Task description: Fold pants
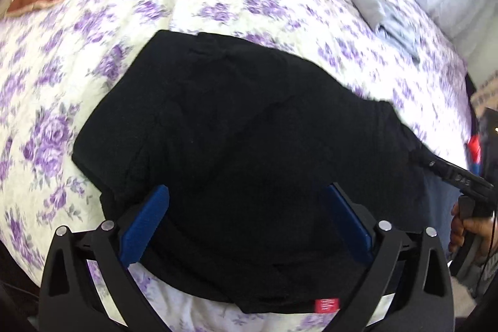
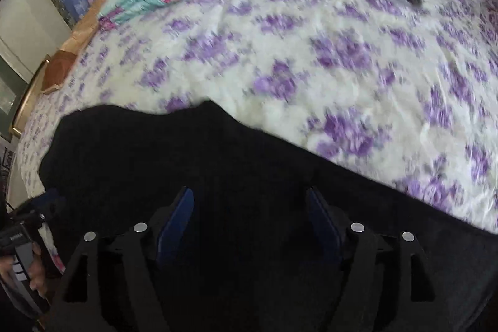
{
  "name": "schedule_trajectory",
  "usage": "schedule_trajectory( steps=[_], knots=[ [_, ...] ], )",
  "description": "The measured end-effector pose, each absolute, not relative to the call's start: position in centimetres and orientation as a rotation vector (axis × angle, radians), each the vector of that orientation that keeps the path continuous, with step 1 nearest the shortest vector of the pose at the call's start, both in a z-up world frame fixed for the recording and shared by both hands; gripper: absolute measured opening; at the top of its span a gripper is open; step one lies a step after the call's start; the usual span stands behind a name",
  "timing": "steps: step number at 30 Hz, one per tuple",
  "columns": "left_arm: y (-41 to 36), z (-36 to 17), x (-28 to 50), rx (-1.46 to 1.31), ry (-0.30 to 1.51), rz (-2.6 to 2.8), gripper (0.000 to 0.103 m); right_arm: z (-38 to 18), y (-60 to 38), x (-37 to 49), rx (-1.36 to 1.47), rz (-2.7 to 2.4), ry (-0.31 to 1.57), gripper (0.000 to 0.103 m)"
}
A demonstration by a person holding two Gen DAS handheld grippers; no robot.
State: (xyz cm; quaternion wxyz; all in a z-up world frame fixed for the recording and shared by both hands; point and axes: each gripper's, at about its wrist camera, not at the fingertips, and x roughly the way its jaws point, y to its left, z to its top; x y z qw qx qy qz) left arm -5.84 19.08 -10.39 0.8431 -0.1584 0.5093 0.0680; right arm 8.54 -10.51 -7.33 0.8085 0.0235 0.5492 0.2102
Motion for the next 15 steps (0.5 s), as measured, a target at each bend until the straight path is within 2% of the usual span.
schedule_trajectory(
  steps=[4, 8, 12, 15],
  knots=[
    [17.6, -10.1, -5.6, -0.225, 1.096, 0.193, 0.098, -3.8, -13.6, 8.0, 0.225, 0.500, 1.075, 0.074],
    [18.2, -8.5, -6.5, -0.343, 1.040, 0.255, 0.098, 0.5, -23.7, 4.9, 0.420, 0.434, 0.912, 0.074],
    [18.5, -7.2, -7.1, -0.460, 0.994, 0.329, 0.098, 0.1, -36.9, -2.1, 0.641, 0.208, 0.851, 0.074],
    [17.6, -6.7, -6.5, -0.476, 0.994, 0.339, 0.098, -1.6, -45.0, -8.2, 0.783, 0.011, 0.824, 0.070]
  ],
)
